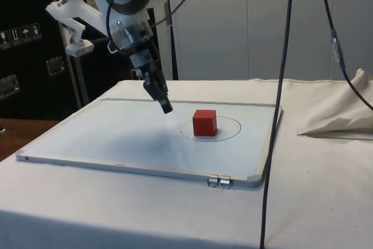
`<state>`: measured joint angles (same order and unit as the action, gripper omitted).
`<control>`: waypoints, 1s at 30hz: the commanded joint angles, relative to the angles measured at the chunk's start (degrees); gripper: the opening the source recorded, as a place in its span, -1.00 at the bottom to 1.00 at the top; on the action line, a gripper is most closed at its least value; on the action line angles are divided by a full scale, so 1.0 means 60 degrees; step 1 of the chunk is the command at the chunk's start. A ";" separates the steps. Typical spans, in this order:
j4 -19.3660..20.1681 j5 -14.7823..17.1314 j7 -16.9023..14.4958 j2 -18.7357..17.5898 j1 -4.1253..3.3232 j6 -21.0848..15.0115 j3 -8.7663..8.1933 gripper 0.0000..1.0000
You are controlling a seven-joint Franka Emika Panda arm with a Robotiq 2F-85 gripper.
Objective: Push the cube into the marked area.
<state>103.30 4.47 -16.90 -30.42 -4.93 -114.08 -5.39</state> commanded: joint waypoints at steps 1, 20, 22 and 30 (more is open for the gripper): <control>-0.0057 0.0000 0.0134 0.0019 -0.0038 -0.0010 0.0010 -0.99; -0.0172 0.0029 0.1270 0.0630 -0.0086 -0.0019 0.0239 -0.99; -0.0172 0.0029 0.1394 0.0707 -0.0086 -0.0019 0.0258 -0.99; -0.0201 0.0010 0.1862 0.0964 -0.0086 0.0019 0.0286 -0.99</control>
<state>102.10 4.47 -5.90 -24.75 -5.33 -114.02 -3.61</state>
